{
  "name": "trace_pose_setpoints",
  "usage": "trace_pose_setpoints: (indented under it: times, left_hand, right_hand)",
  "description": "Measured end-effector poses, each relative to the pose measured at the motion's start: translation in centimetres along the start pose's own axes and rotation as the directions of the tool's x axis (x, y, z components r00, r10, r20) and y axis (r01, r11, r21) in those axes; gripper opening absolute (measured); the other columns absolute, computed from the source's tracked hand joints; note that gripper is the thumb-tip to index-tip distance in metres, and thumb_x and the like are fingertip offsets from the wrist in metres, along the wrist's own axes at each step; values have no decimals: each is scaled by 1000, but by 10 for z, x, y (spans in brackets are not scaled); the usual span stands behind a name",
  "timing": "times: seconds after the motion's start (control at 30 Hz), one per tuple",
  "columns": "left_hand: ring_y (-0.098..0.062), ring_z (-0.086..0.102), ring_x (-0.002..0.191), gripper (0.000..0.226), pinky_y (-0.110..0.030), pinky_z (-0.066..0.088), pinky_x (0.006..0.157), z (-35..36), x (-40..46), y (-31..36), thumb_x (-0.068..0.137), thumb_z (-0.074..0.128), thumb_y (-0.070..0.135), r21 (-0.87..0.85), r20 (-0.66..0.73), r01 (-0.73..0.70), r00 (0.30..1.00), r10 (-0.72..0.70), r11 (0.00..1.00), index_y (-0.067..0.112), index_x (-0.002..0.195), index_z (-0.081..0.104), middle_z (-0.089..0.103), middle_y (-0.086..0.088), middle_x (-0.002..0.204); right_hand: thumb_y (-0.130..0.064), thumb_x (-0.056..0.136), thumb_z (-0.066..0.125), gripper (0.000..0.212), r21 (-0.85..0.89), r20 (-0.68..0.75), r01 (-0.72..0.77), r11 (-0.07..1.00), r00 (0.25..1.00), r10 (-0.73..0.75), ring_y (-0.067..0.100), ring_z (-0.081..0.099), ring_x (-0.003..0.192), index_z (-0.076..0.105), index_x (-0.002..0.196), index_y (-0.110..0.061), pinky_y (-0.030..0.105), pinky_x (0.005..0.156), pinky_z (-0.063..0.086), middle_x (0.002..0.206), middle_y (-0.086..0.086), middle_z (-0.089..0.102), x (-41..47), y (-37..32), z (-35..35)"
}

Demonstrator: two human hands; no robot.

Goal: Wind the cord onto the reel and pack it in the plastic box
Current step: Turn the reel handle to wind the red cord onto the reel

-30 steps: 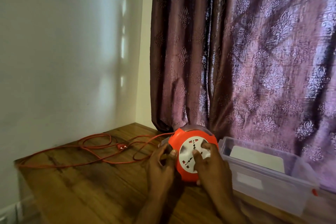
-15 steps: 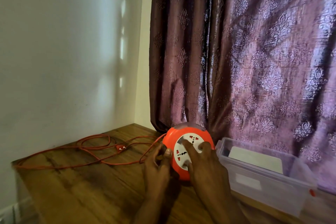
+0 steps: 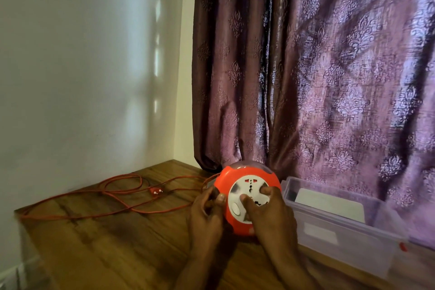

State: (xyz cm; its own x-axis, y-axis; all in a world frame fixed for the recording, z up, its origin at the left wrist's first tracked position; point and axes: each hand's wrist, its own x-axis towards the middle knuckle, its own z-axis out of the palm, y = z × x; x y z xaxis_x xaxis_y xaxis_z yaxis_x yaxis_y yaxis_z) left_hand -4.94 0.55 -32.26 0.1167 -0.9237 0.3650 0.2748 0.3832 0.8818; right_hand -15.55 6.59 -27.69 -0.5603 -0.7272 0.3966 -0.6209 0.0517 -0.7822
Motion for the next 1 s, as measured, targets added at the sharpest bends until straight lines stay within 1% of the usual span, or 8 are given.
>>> trace_pose_setpoints:
  times: [0.1,0.2,0.3,0.4,0.63,0.77,0.9,1.0]
  left_hand:
    - [-26,75,112,38,-55,62,96,-2,1,1,88,69,45,-20,-16,-1,1000,0,1000,29,122,72,78,-4,122]
    - [-31,74,113,40,-57,60,98,-3,3,0,94,69,36,-40,-45,18,999,-20,999,19,130,71,77,-8,124]
    - [-31,74,112,39,-58,61,97,-4,4,0,95,69,33,-36,-68,20,997,-22,999,18,131,71,77,-8,123]
    - [-30,74,112,36,-58,62,95,-4,4,-1,94,69,36,-64,-53,31,998,-34,997,23,128,71,77,-6,124]
    - [-29,74,114,20,-55,62,96,-2,5,-7,96,68,35,-44,8,23,1000,-23,999,37,115,72,77,-5,125]
    - [-32,71,120,36,-58,58,101,-3,6,-12,98,69,30,-57,36,19,999,-17,998,21,133,70,75,-6,130]
    - [-34,73,116,36,-59,60,97,-3,8,-15,97,70,28,-93,32,24,999,-21,995,20,132,71,77,-8,126]
    - [-37,75,112,46,-61,61,93,-5,8,-13,88,72,41,-174,22,54,998,-51,983,21,129,72,79,-9,121]
  right_hand:
    - [-49,80,68,46,198,83,-73,978,995,58,35,65,98,47,116,-28,49,85,54,110,10,68,-1,-3,2]
    - [-49,85,60,53,-149,34,112,983,994,-108,31,58,111,35,129,-32,40,88,50,122,4,62,-2,-3,-2]
    - [-42,93,50,66,-455,147,399,796,915,-375,27,43,128,9,145,-40,40,93,49,147,0,31,-3,-3,-5]
    - [-37,96,45,67,-511,266,465,723,885,-381,30,32,135,-1,141,-54,43,99,47,149,4,15,-3,-1,-2]
    - [-48,95,43,65,-548,259,430,717,903,-343,32,45,128,-2,141,-54,44,95,51,148,5,28,0,4,-1]
    - [-69,85,43,63,-454,129,303,838,953,-275,26,56,116,20,141,-49,39,90,49,134,-2,55,-2,1,-7]
    - [-56,87,54,53,-237,94,151,960,987,-132,31,58,114,38,136,-45,39,93,49,130,3,60,0,-4,-9]
    - [-40,86,64,54,153,164,-48,987,986,22,31,69,69,43,135,-31,30,53,55,114,9,65,-3,-9,-5]
